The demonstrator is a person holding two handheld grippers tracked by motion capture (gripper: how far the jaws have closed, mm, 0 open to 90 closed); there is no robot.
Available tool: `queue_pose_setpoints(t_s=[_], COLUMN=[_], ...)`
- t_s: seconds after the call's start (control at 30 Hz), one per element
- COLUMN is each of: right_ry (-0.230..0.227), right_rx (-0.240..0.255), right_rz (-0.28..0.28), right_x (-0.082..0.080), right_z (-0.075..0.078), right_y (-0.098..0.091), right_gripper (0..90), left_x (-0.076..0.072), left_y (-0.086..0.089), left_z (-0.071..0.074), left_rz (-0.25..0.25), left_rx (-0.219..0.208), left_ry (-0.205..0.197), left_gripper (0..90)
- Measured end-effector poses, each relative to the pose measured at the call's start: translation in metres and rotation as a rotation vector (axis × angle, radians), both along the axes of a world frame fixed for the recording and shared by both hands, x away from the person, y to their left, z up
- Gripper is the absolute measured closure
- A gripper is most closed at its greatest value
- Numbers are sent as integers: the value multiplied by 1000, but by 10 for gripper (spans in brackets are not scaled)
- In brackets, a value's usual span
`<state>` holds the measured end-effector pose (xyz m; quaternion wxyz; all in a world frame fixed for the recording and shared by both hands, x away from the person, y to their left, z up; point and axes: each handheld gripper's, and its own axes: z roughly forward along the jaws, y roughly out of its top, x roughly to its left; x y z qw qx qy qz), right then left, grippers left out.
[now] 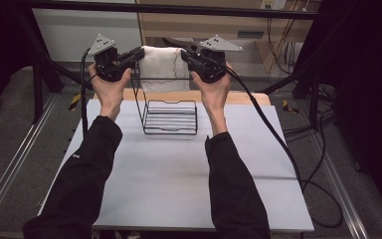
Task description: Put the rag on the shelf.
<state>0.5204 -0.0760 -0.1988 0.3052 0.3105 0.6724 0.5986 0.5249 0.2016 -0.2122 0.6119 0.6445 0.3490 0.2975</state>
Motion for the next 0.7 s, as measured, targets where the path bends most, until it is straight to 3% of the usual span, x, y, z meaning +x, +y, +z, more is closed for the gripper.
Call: queue_pose_setpoints(t_s=[0.7], right_ry=[32], right_rx=[-30], right_rz=[-6], right_x=[-8], right_z=[-14], right_y=[-5], right_gripper=[815], left_x=[-8], left_y=[-5], left_z=[-15], left_rz=[-16], left_rx=[28], left_ry=[23], left_gripper=[843])
